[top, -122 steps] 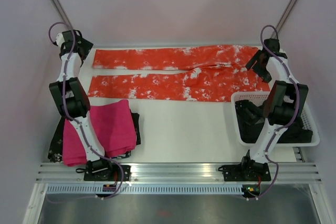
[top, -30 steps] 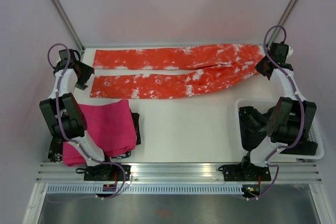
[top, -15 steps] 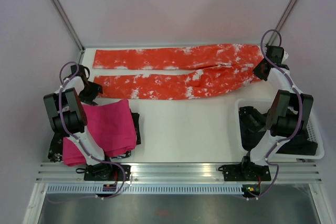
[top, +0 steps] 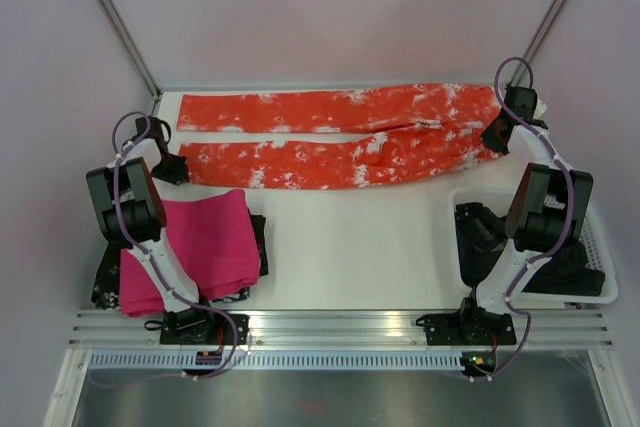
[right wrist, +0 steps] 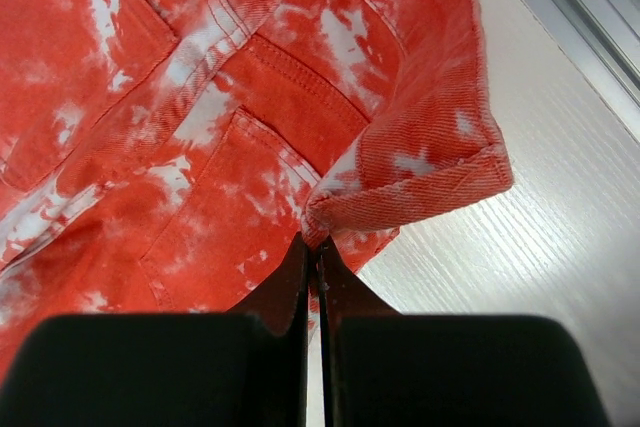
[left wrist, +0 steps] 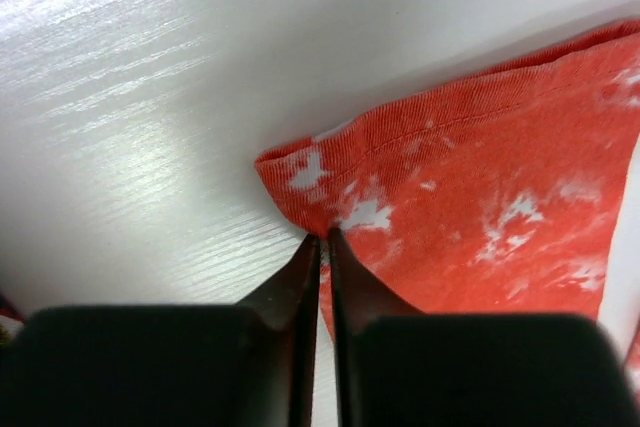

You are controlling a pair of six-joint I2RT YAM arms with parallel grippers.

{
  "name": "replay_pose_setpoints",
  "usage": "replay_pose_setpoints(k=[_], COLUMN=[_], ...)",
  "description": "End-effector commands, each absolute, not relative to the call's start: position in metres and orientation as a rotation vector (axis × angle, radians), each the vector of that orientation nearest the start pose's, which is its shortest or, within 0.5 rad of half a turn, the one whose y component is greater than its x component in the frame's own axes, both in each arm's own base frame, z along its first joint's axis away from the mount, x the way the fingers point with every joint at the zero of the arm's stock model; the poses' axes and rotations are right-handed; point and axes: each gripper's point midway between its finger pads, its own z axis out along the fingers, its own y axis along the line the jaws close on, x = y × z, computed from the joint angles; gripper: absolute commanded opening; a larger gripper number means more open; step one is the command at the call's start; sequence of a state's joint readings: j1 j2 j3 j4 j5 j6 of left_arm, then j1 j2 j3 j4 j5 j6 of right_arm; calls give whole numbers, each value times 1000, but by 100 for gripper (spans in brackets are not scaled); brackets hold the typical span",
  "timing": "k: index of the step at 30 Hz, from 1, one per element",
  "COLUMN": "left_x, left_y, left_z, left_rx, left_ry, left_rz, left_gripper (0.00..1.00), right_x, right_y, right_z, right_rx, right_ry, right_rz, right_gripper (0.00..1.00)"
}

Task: Fold and stack the trousers
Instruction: Fold the trousers

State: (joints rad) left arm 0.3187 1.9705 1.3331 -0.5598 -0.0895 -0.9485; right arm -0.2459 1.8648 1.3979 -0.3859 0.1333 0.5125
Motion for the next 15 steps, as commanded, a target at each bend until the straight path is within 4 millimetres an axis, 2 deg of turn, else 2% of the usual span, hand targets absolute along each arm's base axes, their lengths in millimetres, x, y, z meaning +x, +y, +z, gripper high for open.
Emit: replay_pose_setpoints(k=[1, 4, 7, 10, 11, 15], left_x=[404, 409, 416, 426, 432, 443], left_y=[119, 122, 128, 138, 143, 150], left_z=[-8, -7, 3, 31, 50, 95], left_rx=[-1685, -1665, -1612, -1534, -1492, -1392], left_ry=[2232, 2218, 2205, 2166, 2136, 2086], left_rz=[17, 17, 28, 50, 58, 52], left_gripper=[2, 2, 2, 2, 2, 2], right_x=[470, 472, 472, 472, 471, 476], right_y=[-126, -126, -125, -126, -126, -126], right_z=[103, 101, 104, 114, 118, 142], right_rx=[977, 991, 993, 983, 982, 954], right_ry=[2187, 2176, 2170, 2151, 2142, 2100], right_rz=[-67, -59, -55, -58, -61, -44], right_gripper=[0, 0, 0, 0, 0, 0])
